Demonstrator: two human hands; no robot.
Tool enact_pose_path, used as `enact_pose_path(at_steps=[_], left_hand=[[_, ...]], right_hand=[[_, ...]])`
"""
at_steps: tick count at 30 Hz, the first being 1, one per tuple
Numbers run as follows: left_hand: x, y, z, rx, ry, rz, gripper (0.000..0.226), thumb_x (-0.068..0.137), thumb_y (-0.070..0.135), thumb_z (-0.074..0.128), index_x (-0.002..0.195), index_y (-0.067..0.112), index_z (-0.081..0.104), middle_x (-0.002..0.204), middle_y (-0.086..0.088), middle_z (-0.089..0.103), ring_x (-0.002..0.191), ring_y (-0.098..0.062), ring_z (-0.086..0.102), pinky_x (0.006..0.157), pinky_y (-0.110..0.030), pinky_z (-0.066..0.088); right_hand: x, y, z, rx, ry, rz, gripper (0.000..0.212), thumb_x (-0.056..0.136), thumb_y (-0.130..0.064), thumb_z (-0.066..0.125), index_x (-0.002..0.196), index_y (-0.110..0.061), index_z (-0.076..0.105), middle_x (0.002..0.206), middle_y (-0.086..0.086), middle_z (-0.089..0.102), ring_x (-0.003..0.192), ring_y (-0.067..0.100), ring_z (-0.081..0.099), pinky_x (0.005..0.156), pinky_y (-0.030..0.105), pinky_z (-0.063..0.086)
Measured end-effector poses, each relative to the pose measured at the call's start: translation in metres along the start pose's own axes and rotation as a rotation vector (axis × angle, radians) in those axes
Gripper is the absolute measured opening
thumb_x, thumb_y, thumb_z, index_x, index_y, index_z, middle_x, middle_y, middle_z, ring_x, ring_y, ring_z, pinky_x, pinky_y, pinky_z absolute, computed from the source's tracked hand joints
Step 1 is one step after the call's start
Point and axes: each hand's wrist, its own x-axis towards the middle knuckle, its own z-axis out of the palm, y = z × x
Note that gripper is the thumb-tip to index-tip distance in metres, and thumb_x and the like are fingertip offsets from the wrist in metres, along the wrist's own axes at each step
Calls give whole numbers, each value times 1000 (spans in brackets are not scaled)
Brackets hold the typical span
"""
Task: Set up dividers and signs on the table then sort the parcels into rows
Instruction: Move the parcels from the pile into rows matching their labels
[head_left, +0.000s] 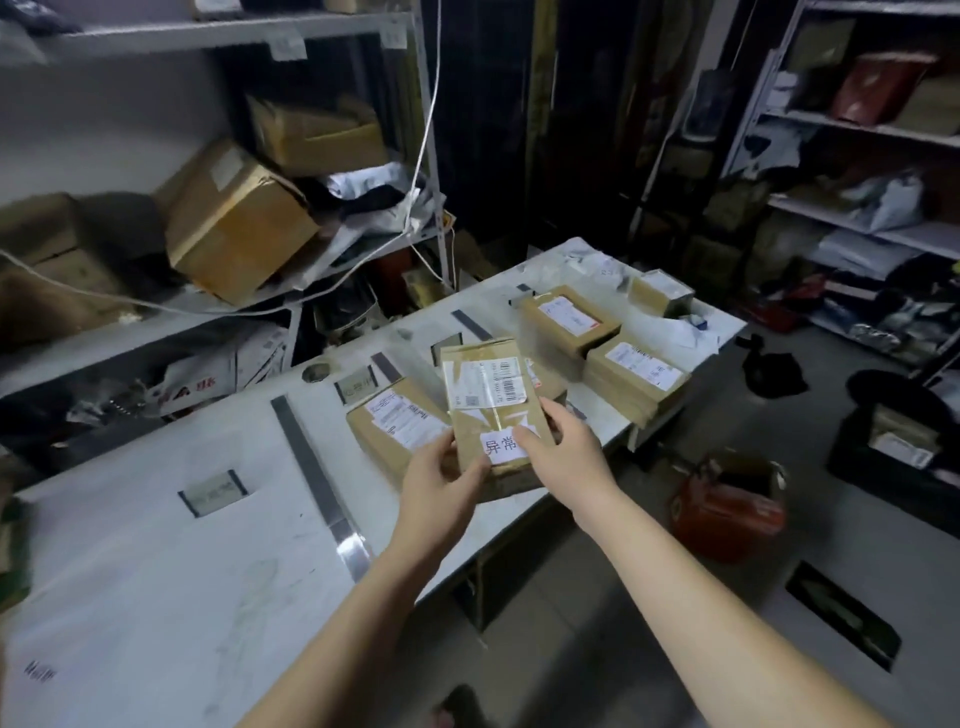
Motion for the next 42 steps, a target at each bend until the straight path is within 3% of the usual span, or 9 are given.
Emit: enact_pose_path(at_steps=[5,10,15,18,21,24,27,35,42], left_hand=[[64,4,54,-45,-38,-5,38,98,21,66,96,59,63,95,37,69,91,3,65,78,-19,56],[139,7,96,-93,-80,34,29,99,25,66,106,52,62,98,41,67,90,8,64,79,-24,57],[206,12,142,-166,-127,-23,28,97,22,64,120,39,67,99,13,77,79,-15,74,61,-30,58],[239,13,170,-147,-120,-43,31,94,26,65,121,40,67,106,13,77,86,-10,74,76,-32,62],[275,10,196,-132,-89,-85,29,88,34,67,108,55,66,106,18,75,92,-4,73,85,-36,62],[306,6,222,-132,-71,-120,33,93,22,70,118,42,66,99,25,72,87,7,69,79,-20,59],[329,6,245,-132,-34,-188,39,93,19,71,130,31,65,108,16,74,90,-1,72,84,-28,62],[351,0,299,4,63,-356,43,89,27,78,130,25,66,116,11,72,103,-10,71,88,-36,63],[342,9,292,216,69,-355,52,93,28,73,142,19,57,112,14,65,99,-4,67,82,-18,55]], right_hand=[[65,10,-44,-31,36,32,34,95,-29,65,128,-37,64,113,-20,73,104,3,69,92,34,58],[135,4,-85,-62,80,76,27,98,-23,65,115,-44,59,107,-26,68,100,-7,63,80,20,52],[204,-1,-127,-89,117,111,34,98,-19,66,128,-33,64,104,-24,70,90,-9,68,79,22,57],[240,2,-149,-115,110,137,30,97,-21,67,121,-39,64,99,-26,69,94,-5,66,86,29,57],[280,4,-169,-119,67,143,32,99,-18,65,126,-36,60,103,-25,64,83,-15,61,73,17,52],[319,17,-185,-135,12,145,38,99,-15,64,134,-29,58,100,-27,61,75,-25,59,62,8,48],[356,34,-201,-142,-39,119,40,99,-10,64,137,-21,58,99,-26,60,72,-27,58,60,5,48],[418,75,-233,-255,-198,99,46,91,-6,69,133,-22,61,98,-24,62,87,-11,59,65,5,41],[421,72,-230,-516,-179,-42,47,84,-19,72,130,-23,62,118,-3,68,109,18,60,81,29,47]])
